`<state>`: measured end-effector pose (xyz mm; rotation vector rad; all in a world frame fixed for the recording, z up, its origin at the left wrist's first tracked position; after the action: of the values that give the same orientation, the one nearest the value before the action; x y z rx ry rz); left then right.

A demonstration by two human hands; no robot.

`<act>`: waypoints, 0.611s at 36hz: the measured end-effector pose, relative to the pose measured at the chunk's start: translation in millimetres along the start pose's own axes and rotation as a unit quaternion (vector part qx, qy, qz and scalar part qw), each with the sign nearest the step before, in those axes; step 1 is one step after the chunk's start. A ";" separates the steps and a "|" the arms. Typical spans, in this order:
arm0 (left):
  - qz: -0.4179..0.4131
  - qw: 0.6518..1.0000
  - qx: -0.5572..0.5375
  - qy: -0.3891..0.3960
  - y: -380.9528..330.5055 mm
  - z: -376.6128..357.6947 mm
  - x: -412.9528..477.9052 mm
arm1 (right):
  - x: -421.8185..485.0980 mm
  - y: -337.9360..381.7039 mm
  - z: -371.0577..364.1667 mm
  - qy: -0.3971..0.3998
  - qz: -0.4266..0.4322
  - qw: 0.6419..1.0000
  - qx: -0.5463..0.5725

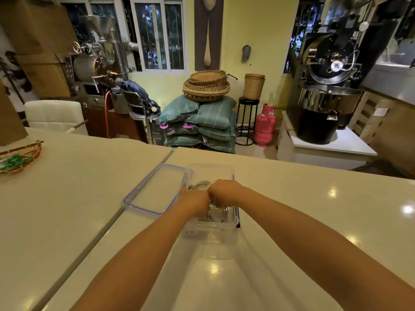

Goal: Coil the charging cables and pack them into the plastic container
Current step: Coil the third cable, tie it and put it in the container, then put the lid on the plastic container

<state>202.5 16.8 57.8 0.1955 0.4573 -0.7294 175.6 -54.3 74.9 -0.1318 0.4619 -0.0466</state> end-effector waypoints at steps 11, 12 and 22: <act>0.003 0.999 -0.036 0.014 -2.2 0.9 0.1 | 3.0 2.3 -2.5 -0.016 -0.021 0.999 -0.034; -0.005 0.999 -0.048 0.006 -0.5 2.9 -0.3 | 3.5 1.9 -2.4 -0.010 -0.022 0.999 -0.026; -0.019 0.965 -0.161 -0.205 60.2 43.9 -11.8 | -10.3 1.3 35.1 -0.047 0.016 0.992 0.112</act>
<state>250.4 53.6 103.0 -0.2674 0.1772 -0.7001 182.1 -48.2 110.4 0.0936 0.3616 -0.0601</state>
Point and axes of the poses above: each hand's wrist, its own x-axis towards the middle knuckle, its own z-axis out of the back of the hand, y = z × x, the point moved 4 cm from there along x, towards the middle knuckle, and after that the axes turned 12 degrees about y, right-handed, at the moved point
